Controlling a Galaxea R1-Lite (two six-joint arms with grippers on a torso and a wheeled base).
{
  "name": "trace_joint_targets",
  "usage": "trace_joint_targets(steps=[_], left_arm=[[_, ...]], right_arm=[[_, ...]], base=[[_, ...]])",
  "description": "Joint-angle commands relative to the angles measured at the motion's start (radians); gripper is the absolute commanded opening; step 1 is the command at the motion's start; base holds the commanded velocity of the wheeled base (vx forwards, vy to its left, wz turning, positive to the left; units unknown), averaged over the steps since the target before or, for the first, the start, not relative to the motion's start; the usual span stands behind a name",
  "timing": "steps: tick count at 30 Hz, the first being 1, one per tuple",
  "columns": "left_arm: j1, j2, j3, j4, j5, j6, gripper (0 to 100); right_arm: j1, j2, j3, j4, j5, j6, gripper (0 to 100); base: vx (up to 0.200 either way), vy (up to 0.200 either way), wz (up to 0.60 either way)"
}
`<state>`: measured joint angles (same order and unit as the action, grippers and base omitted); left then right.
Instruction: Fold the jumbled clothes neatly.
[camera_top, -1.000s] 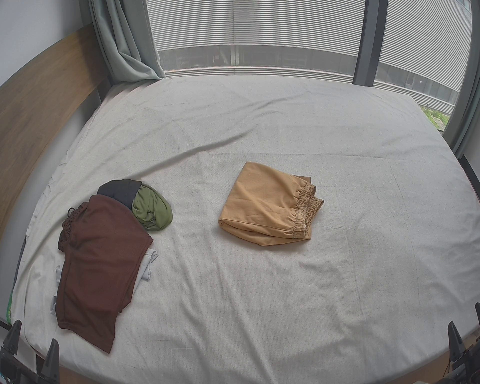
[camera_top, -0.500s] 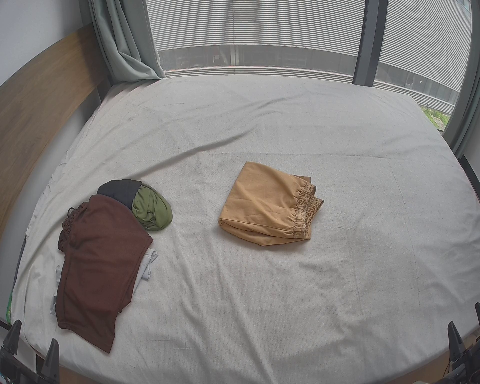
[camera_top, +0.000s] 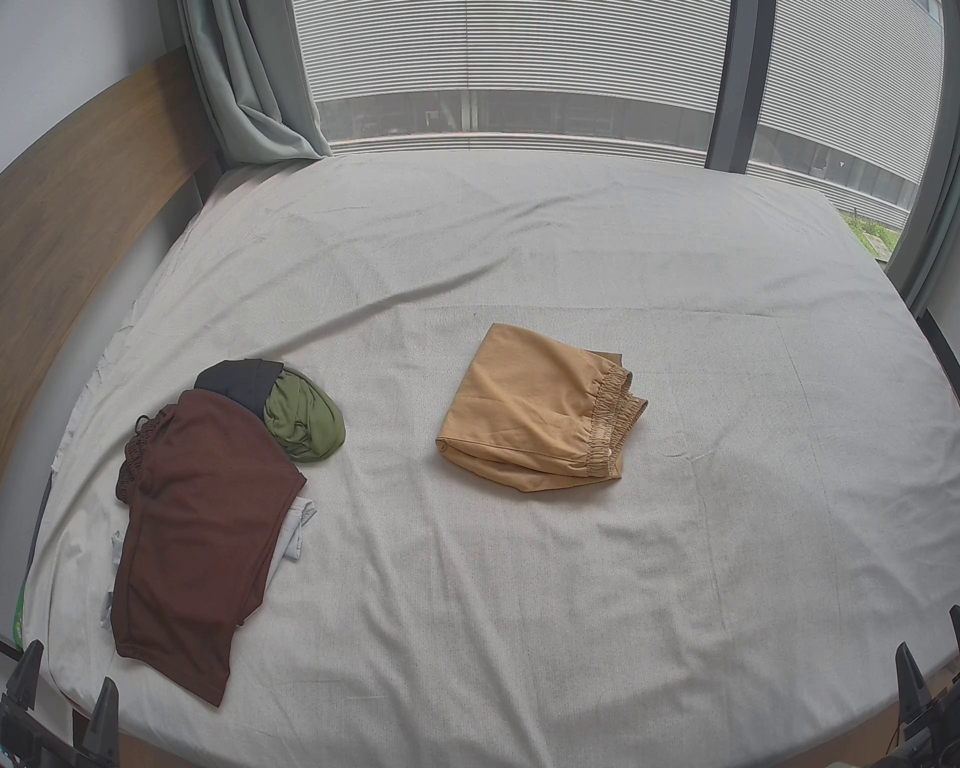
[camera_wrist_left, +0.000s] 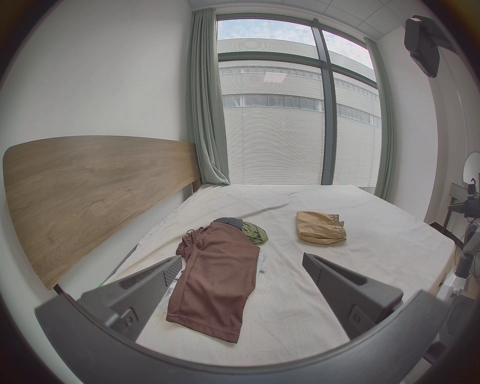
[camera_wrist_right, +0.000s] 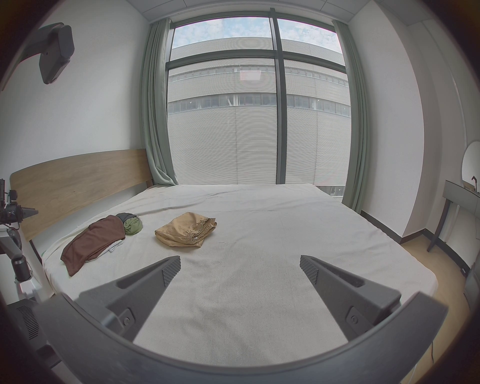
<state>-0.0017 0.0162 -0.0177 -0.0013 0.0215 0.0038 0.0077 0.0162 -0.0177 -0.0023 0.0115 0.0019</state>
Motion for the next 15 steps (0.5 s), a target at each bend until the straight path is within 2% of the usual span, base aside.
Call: trace_joint_targets(steps=[1, 15], left_arm=[[0.000, -0.016, 0.016, 0.000, 0.002, 0.001, 100], [0.000, -0.016, 0.016, 0.000, 0.002, -0.001, 100]], right_arm=[[0.000, -0.016, 0.016, -0.001, 0.001, 0.000, 100], [0.000, -0.016, 0.016, -0.001, 0.001, 0.000, 100]], base=[[0.000, 0.000, 0.00], [0.000, 0.000, 0.00]])
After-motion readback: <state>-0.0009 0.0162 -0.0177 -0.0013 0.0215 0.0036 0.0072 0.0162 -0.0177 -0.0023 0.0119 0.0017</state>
